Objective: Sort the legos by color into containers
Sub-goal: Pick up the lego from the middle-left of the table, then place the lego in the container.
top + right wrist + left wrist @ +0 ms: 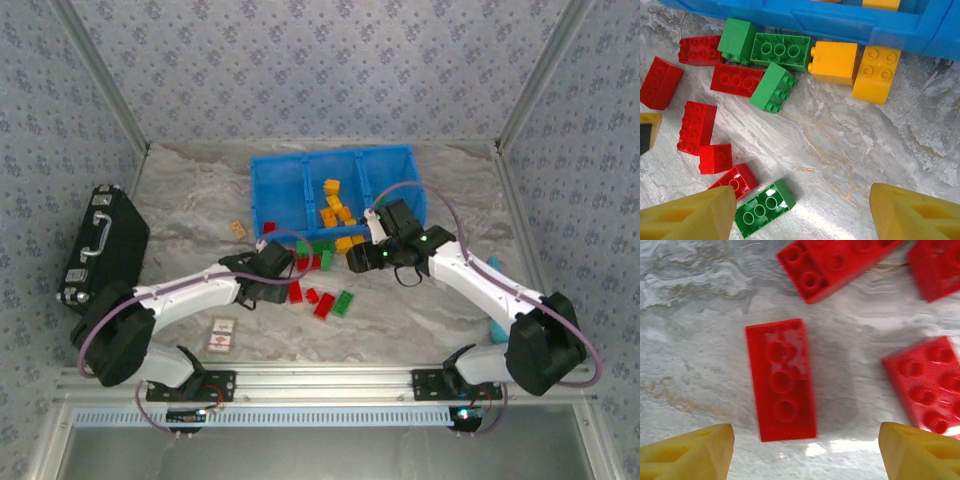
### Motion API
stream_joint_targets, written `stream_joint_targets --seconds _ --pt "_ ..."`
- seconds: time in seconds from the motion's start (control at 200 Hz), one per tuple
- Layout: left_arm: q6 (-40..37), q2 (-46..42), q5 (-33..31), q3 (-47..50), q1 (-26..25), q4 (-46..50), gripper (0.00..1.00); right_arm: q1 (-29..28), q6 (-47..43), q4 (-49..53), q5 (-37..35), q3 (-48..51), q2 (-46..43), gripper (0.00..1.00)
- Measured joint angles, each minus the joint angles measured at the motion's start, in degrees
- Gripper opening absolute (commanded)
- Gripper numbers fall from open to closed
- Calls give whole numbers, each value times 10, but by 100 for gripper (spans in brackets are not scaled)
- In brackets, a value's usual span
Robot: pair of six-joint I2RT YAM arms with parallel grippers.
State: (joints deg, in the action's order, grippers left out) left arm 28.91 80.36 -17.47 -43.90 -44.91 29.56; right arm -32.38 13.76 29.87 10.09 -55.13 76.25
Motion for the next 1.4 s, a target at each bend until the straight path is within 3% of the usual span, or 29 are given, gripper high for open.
stream_joint_targets --seconds 0.53,0.795,0.95,1.2,1.4 --pt "-56 77 35 -22 70 -47 70 1 3 -1 15 2 8 72" --pt "-55 98 64 -26 70 -63 44 -2 9 -1 28 1 14 72" --pt "-54 99 66 -26 70 -68 36 -25 60 0 36 2 18 75" --pt "-58 80 62 -33 70 -47 35 -65 193 -6 3 50 8 77" --pt "-97 21 59 -138 95 -5 29 -97 252 -12 -19 55 27 76"
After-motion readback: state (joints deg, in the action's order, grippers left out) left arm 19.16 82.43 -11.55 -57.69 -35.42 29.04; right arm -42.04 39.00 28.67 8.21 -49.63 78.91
